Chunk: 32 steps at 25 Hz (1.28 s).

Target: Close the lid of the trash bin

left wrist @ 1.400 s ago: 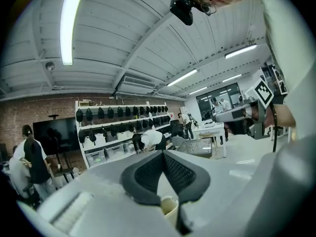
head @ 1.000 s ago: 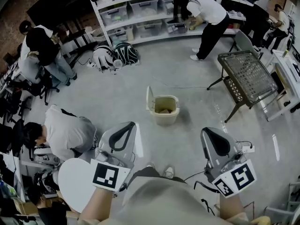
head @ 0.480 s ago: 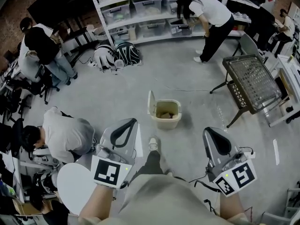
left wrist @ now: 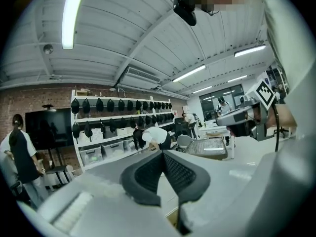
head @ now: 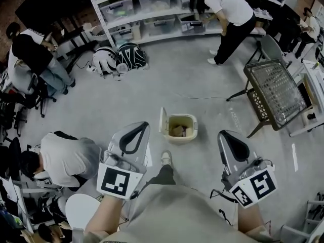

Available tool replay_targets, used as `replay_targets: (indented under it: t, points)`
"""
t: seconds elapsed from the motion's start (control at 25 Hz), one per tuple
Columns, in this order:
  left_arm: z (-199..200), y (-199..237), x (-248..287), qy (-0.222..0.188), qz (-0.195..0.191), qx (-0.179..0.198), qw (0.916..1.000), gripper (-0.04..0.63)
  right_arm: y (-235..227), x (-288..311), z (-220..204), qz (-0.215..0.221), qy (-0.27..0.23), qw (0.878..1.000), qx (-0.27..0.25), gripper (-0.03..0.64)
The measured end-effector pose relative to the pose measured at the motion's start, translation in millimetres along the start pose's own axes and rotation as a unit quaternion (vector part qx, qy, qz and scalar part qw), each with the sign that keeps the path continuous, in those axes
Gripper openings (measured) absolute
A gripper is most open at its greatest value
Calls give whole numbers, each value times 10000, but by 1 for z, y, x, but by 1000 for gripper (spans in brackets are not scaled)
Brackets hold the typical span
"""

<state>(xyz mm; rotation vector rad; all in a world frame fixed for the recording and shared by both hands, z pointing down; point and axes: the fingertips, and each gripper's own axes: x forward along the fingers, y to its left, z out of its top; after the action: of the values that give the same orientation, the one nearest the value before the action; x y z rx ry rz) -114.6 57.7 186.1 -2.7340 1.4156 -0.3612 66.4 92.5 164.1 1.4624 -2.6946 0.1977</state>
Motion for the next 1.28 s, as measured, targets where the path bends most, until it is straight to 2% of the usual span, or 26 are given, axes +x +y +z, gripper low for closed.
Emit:
replay_targets:
  t: [0.28,0.56,1.04,1.28]
  points:
    - [1,83,55,-13,-225,54,9997,3,-18,98,10,-190,171,9996,83,3]
    - [-10,136,86,-24,-219,10,9998,3,-34,155,11,-390,287,9988,42,3]
    - [-45,164,114,310,-123,-192,9993,3,-65,195,-27,-435,781,9957,240,3]
    - [-94,172,150,890,-134,-238,9957,3,-98,221,-53,-373,1082,9928,360,3]
